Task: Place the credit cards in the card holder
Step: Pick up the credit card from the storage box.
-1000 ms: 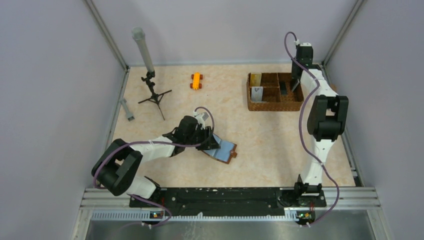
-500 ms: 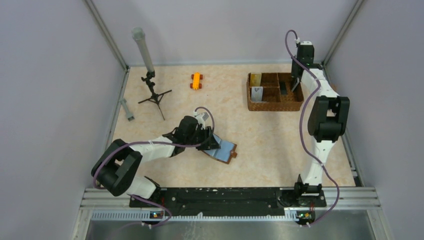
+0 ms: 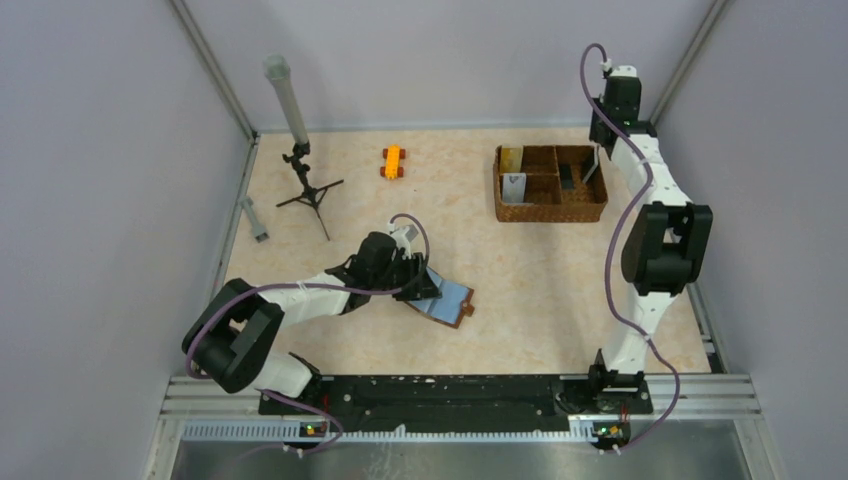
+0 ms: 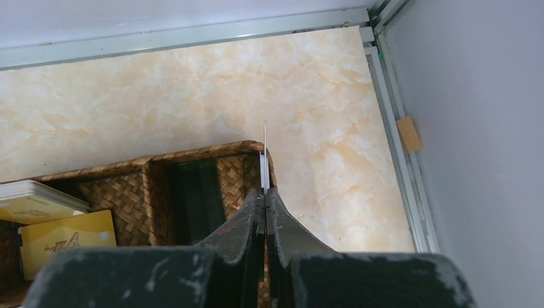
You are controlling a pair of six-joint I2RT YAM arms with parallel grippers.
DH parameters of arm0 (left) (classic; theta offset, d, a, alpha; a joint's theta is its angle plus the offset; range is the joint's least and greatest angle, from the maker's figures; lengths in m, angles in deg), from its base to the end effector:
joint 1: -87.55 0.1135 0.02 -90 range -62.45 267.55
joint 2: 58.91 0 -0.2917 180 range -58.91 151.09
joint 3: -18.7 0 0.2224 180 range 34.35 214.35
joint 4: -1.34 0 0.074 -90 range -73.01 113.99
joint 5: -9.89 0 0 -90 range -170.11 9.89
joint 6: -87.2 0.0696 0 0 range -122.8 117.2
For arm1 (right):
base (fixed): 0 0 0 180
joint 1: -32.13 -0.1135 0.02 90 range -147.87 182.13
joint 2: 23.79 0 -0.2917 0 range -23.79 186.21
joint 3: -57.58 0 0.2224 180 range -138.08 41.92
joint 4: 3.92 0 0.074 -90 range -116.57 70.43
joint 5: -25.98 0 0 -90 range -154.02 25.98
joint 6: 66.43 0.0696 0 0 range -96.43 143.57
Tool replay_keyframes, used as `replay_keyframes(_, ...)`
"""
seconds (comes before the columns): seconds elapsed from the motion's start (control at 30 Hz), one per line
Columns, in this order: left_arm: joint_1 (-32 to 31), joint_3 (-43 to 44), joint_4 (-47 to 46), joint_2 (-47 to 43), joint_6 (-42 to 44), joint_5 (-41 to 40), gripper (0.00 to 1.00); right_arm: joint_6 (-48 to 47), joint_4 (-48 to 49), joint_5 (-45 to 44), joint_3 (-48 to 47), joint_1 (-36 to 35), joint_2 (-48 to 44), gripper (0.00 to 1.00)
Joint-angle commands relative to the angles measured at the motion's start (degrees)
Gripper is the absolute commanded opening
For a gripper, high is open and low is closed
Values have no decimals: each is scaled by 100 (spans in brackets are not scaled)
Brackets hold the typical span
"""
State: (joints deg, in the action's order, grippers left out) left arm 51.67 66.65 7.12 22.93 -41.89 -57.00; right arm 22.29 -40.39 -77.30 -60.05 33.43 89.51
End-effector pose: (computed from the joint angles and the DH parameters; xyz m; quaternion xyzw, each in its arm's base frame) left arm 0.2023 -0.1801 0.1901 0.0603 0.8888 -0.3974 0.2203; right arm 0.4767 -0.0268 0.3228 0.0561 0.8693 -0.1120 0.4781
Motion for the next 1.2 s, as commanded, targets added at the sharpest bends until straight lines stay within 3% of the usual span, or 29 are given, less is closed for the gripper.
replay_keyframes(0.0, -34, 82, -188, -98, -45, 0, 43, 26, 98, -137, 47, 33, -339, 0)
replay_keyframes(0.23, -48, 70, -182, -114, -43, -8, 43, 0, 54, -228, 130, 30, -295, 0)
replay_keyframes(0.73, -60, 123, -88, -236, -11, -43, 43, 26, 39, -690, 409, 35, -1163, 0)
replay_keyframes(0.93, -74, 148, -72, -302, 0, -83, 43, 576, -357, -111, 603, -27, -1589, 0)
replay_keyframes(1.17, -77, 217, 38, -419, 86, -124, 43, 1304, -373, 1200, 1956, -540, -2880, 0)
